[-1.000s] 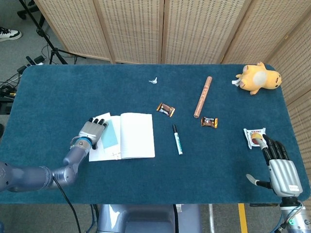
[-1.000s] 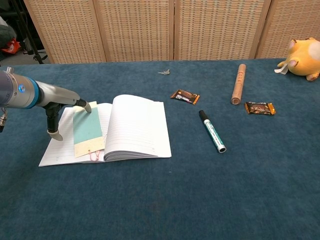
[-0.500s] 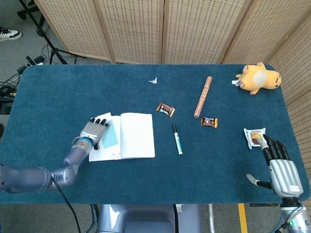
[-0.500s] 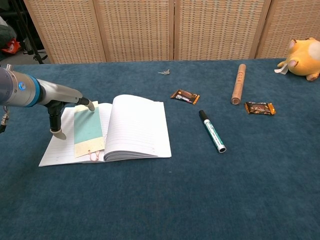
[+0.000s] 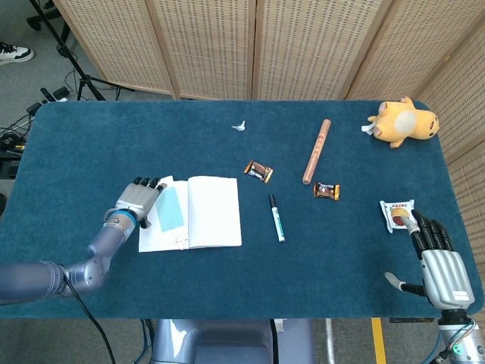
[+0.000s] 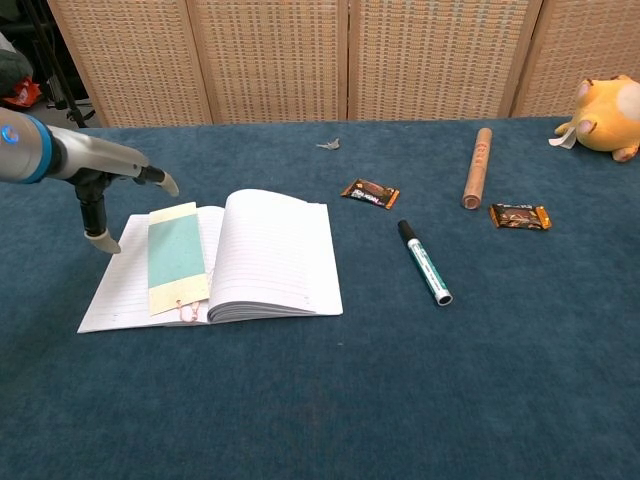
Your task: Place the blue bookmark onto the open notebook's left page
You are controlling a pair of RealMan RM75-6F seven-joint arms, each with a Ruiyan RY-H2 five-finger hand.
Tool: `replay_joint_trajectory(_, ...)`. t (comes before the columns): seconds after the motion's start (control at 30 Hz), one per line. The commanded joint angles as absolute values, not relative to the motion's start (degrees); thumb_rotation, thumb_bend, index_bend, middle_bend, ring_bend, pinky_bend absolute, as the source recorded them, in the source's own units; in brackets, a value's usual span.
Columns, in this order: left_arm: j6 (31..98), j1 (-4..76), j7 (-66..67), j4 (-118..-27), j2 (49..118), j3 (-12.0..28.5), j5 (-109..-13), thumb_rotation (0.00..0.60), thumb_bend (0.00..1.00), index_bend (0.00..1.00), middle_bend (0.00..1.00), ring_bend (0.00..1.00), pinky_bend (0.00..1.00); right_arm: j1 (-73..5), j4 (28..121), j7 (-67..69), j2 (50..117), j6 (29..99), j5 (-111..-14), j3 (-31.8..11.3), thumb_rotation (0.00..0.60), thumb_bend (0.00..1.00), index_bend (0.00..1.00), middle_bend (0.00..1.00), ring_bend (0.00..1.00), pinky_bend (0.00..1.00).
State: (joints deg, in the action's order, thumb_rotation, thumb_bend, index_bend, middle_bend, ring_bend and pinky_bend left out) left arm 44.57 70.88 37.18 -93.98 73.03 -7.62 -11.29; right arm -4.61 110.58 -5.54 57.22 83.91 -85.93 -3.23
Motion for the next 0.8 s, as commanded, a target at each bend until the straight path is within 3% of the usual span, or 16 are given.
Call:
replay_joint_trajectory(0.03, 43.3, 70.4, 36.9, -93.8, 72.0, -8.5, -11.0, 0.6, 0.24, 0.0, 0.0, 0.0, 0.0, -4.6, 110.7, -5.7, 57.3, 83.9, -86.1, -3.1, 0.6, 0.1, 0.0, 0.0, 0.0, 0.0)
replay_joint_trajectory(0.8, 41.8, 70.6, 37.2, -88.9, 76.0, -10.0, -8.0, 0.6, 0.25, 0.0, 0.0, 0.0, 0.0, -4.6, 110.5, -5.8, 57.4, 83.9, -85.8, -3.4, 0.6, 0.1, 0.0, 0.0, 0.0, 0.0)
